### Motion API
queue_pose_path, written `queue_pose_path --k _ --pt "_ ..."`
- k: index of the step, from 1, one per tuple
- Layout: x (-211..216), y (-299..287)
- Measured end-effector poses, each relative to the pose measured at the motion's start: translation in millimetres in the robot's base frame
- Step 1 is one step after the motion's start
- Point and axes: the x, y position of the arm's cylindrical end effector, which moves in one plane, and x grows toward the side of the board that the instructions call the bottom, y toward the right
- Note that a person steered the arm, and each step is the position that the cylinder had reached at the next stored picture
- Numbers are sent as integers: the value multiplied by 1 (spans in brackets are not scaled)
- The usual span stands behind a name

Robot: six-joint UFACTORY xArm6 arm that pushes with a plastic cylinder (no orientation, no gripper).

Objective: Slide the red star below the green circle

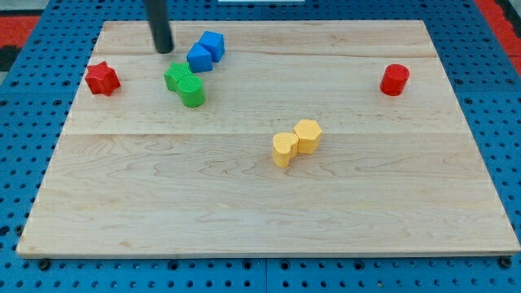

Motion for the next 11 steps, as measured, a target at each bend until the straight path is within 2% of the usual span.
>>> queue_pose_path --k 1,2,4,5,6,7,8,10,11 --pt "34 -46" --pt "67 -54" --pt "68 -60" --pt "52 -64" --pt "51 -115" --pt "102 -80" --pt "139 2" --pt "148 83" --pt "166 79"
